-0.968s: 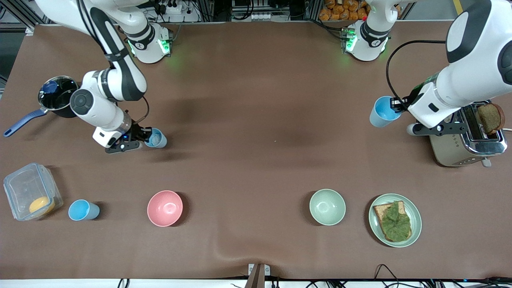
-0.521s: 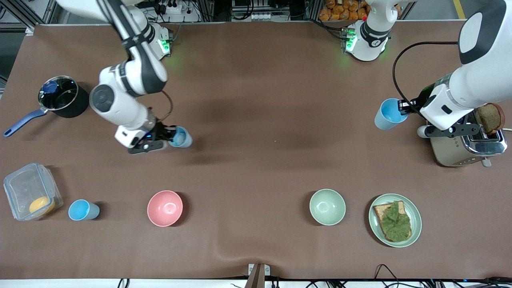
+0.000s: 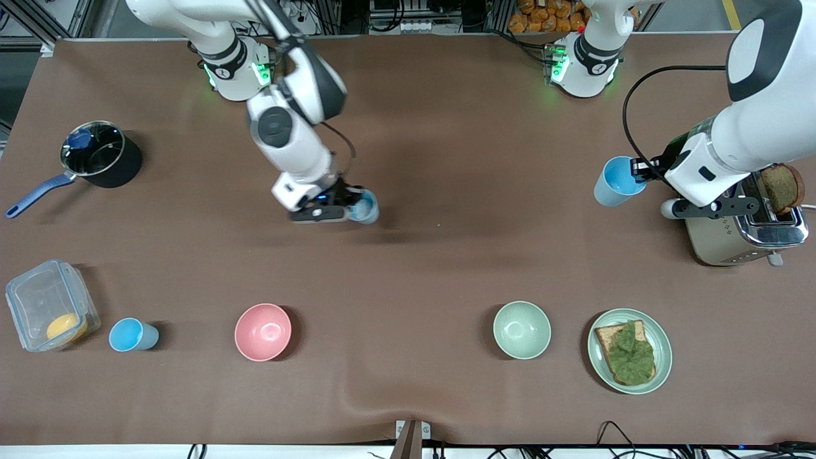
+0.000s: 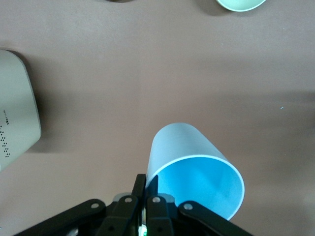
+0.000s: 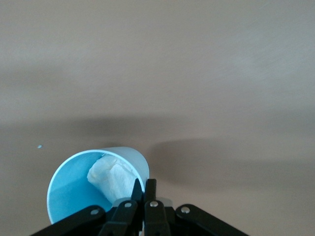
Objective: Stack blue cups with both arms
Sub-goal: 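Grasp the blue cup with the right gripper and lift it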
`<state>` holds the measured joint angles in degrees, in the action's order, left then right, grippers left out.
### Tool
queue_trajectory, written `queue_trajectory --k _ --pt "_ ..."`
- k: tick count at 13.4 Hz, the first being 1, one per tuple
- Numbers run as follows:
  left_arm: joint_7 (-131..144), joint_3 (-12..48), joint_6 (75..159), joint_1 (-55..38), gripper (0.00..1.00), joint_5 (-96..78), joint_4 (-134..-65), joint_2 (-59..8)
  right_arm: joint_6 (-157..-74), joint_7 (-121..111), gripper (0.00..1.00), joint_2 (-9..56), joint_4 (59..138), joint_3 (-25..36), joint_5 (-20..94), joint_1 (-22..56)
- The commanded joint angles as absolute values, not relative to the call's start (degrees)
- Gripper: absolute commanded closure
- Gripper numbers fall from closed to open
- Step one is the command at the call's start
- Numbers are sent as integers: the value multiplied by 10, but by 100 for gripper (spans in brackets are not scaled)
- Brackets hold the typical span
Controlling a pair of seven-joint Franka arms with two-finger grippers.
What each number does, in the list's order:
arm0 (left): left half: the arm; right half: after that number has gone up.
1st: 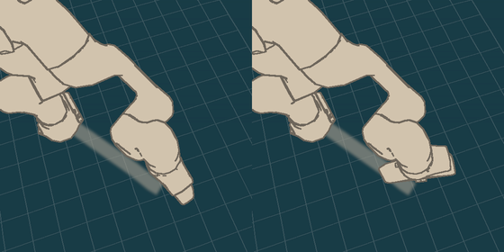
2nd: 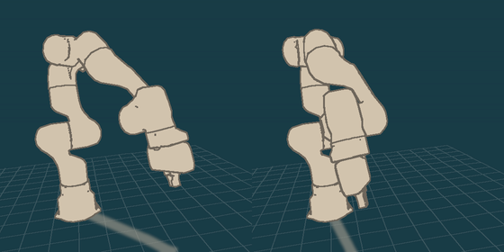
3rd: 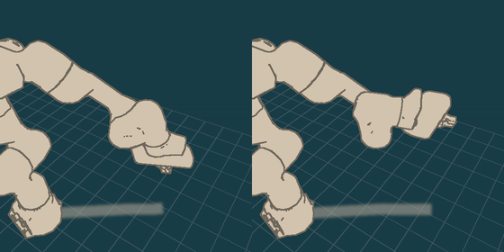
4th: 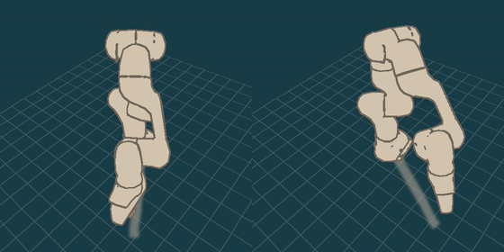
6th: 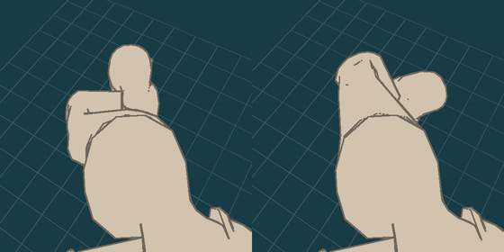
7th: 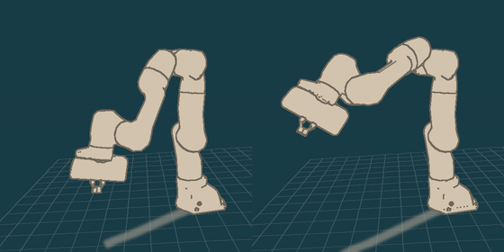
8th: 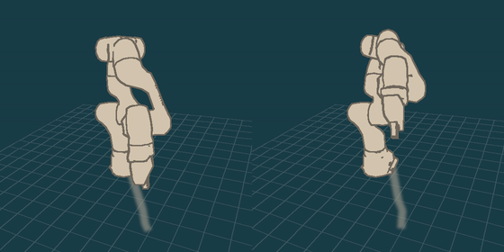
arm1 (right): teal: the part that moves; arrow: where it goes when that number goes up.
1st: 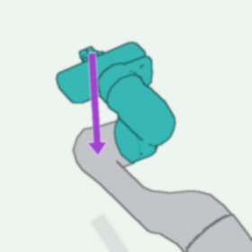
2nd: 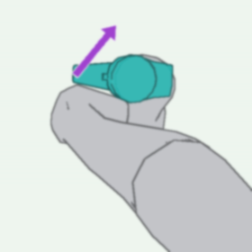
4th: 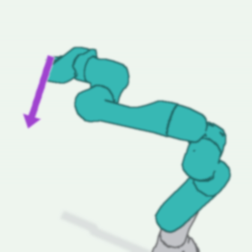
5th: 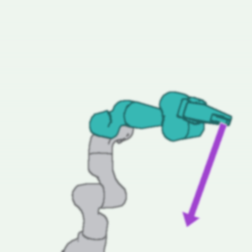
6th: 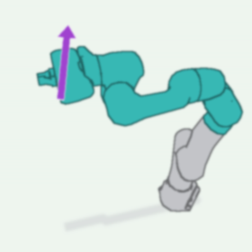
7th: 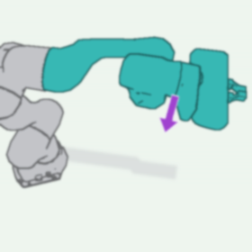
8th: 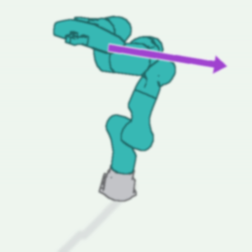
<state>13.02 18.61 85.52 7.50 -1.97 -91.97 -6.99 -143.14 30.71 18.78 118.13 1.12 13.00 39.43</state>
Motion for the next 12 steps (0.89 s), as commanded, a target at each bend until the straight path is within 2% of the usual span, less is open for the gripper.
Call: queue_trajectory --k 1,6,7,8,10,11,12 --pt "132 189 855 77 100 -36 -912 -72 -1463 365 100 239 1151 19 139 436" --pt "137 189 853 80 100 -40 -916 -71 -1467 404 99 258 1135 20 134 454" --pt "135 189 853 80 100 -40 -913 -71 -1466 404 84 258 1134 20 134 454" --pt "135 189 854 80 100 -40 -912 -73 -1466 408 74 258 1135 20 135 454" --pt "135 189 855 81 100 -40 -911 -73 -1464 414 41 258 1129 21 134 454" --pt "134 189 855 81 100 -40 -911 -74 -1461 412 31 256 1128 22 134 450" --pt "134 189 855 80 100 -40 -911 -74 -1454 410 25 253 1122 23 134 447"
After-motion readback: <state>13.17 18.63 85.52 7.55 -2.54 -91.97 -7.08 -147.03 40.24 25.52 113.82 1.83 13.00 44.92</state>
